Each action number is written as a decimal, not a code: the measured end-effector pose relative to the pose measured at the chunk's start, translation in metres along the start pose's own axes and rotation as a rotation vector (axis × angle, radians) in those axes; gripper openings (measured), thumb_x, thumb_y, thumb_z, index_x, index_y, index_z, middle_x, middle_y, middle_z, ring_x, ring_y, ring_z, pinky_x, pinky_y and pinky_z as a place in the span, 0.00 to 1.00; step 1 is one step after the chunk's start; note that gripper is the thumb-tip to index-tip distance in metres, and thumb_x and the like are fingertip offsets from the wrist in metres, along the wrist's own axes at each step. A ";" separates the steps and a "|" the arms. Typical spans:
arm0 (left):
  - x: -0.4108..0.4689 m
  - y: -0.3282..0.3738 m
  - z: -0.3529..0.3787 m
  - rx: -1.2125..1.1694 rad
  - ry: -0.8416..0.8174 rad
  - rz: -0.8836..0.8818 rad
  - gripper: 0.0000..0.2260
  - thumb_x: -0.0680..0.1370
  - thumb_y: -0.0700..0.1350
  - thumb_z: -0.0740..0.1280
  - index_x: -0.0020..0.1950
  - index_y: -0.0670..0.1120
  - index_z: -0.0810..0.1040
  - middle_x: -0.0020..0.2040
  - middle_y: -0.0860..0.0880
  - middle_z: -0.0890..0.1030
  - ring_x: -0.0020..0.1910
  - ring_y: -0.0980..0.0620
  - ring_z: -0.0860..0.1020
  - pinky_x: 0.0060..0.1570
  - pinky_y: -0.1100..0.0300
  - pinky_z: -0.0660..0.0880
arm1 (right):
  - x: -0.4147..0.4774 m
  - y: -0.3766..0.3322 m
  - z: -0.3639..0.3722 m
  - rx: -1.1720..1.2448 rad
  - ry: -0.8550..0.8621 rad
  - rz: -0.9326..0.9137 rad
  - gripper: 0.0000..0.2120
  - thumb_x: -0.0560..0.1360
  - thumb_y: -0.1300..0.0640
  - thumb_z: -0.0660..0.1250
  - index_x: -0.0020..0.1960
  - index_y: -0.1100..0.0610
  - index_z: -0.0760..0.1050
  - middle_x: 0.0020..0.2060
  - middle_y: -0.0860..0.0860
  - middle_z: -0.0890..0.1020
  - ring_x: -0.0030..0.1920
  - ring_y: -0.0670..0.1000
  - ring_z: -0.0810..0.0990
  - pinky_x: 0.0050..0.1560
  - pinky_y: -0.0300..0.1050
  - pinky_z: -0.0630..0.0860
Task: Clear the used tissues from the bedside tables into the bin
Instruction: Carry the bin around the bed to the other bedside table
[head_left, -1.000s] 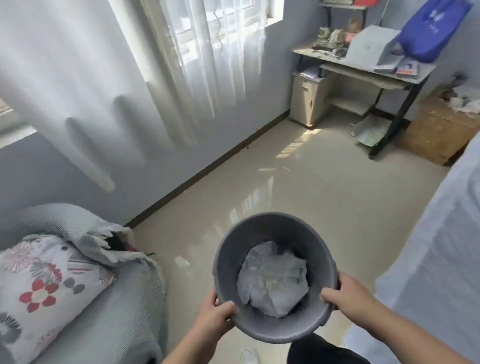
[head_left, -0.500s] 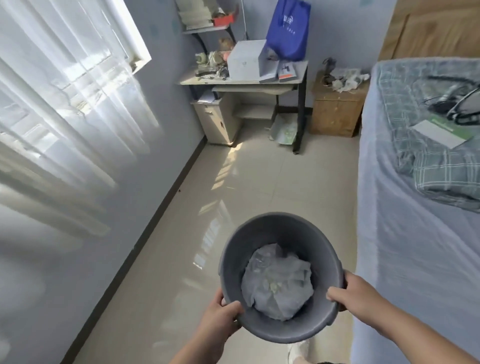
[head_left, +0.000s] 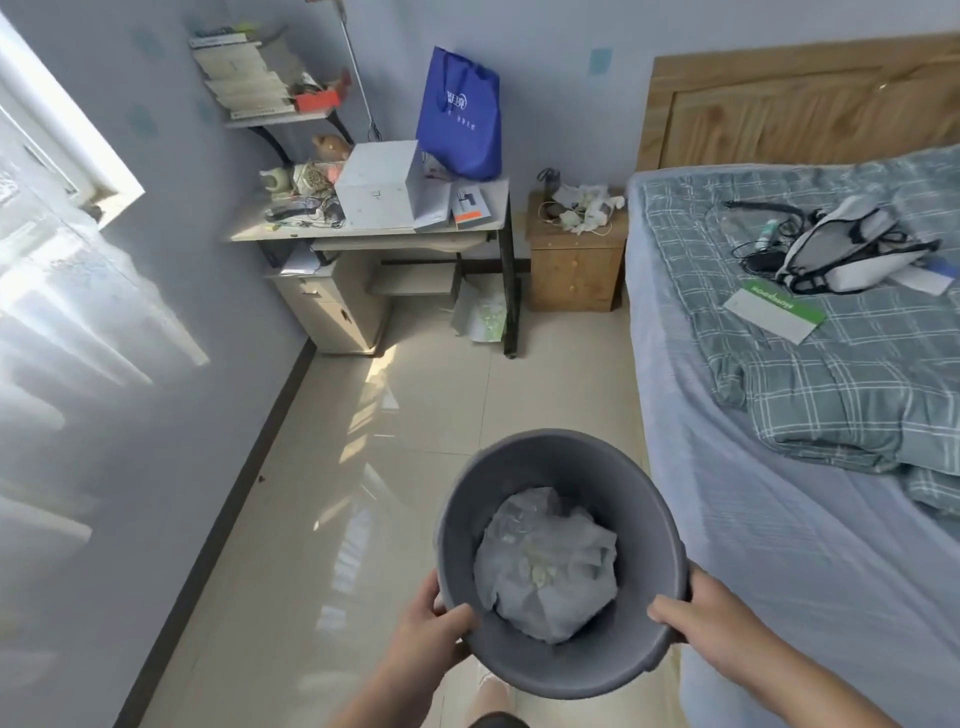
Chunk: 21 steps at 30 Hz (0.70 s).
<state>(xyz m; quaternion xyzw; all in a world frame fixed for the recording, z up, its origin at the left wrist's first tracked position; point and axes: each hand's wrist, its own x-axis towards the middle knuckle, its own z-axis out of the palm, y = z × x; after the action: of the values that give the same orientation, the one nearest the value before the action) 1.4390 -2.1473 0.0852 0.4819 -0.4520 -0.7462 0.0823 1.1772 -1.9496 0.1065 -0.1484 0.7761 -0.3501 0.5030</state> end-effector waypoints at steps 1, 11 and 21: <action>0.016 0.006 -0.002 -0.009 -0.020 -0.006 0.27 0.64 0.37 0.71 0.57 0.60 0.87 0.54 0.39 0.89 0.48 0.44 0.88 0.47 0.51 0.86 | 0.010 -0.007 -0.001 0.008 0.015 0.015 0.18 0.61 0.53 0.69 0.50 0.51 0.80 0.44 0.59 0.84 0.40 0.50 0.83 0.51 0.60 0.85; 0.168 0.137 -0.009 0.140 -0.234 -0.045 0.27 0.67 0.38 0.73 0.61 0.61 0.85 0.57 0.43 0.89 0.55 0.42 0.88 0.51 0.49 0.85 | 0.092 -0.113 -0.029 0.045 0.197 0.016 0.14 0.67 0.56 0.70 0.53 0.50 0.80 0.45 0.54 0.87 0.45 0.51 0.86 0.49 0.48 0.84; 0.299 0.244 0.072 0.320 -0.380 -0.076 0.27 0.70 0.37 0.72 0.66 0.59 0.84 0.59 0.44 0.88 0.59 0.42 0.86 0.56 0.48 0.85 | 0.191 -0.138 -0.108 0.270 0.291 0.055 0.13 0.75 0.65 0.68 0.55 0.51 0.81 0.44 0.46 0.89 0.45 0.46 0.87 0.39 0.37 0.83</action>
<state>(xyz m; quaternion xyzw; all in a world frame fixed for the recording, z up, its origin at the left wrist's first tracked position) 1.1497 -2.4128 0.0856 0.3564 -0.5530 -0.7450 -0.1098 0.9793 -2.1167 0.0997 -0.0064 0.7905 -0.4547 0.4102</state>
